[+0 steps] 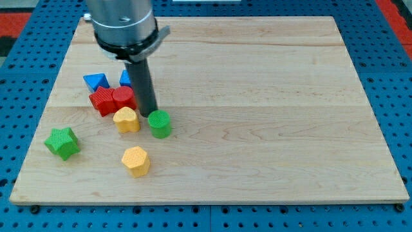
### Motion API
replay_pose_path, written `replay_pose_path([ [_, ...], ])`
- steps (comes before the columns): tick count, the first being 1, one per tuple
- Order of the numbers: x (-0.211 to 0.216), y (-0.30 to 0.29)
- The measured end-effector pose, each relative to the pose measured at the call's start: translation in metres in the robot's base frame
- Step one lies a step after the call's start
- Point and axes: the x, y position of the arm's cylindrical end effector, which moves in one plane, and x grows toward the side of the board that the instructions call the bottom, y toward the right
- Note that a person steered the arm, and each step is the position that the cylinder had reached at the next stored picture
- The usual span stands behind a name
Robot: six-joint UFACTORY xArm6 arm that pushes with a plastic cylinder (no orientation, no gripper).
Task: Place green circle to the top of yellow hexagon
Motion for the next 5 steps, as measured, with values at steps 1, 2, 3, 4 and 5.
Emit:
replay_pose_path([
  [1,0.002,0.018],
  [2,0.009,0.029],
  [3,0.030,0.031],
  [4,0.035,0.064],
  [5,0.046,0.078],
])
